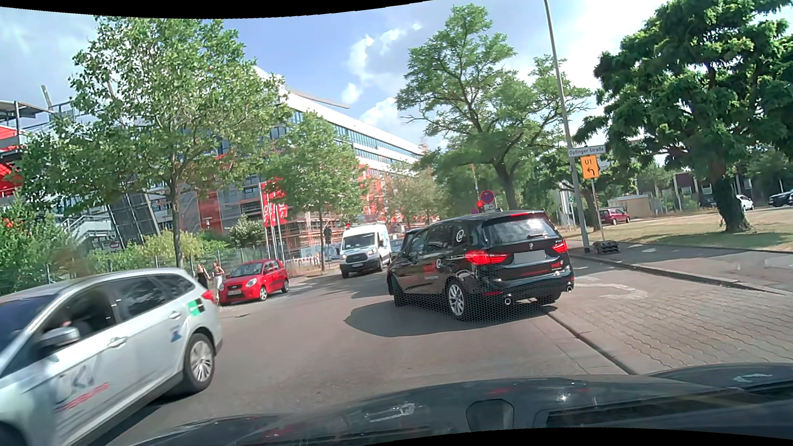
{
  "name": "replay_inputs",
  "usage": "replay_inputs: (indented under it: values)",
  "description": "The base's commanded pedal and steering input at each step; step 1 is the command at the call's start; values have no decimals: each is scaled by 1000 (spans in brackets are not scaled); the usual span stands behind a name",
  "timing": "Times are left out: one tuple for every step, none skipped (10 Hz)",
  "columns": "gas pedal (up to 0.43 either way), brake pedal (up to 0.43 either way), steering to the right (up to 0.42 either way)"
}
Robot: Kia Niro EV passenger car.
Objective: Follow the waypoints while adhering to traffic rules and regulations
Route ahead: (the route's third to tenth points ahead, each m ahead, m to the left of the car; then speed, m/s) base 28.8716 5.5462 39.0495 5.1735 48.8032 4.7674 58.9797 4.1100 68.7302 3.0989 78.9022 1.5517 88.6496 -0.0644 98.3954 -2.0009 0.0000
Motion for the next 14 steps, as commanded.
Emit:
replay_inputs:
  values:
    - [0,323,-4]
    - [0,317,-4]
    - [0,317,-4]
    - [0,323,-4]
    - [0,317,-4]
    - [0,323,-4]
    - [0,323,-4]
    - [0,323,-4]
    - [0,317,-4]
    - [0,323,-4]
    - [0,317,-4]
    - [0,323,-4]
    - [0,323,-4]
    - [0,317,-4]
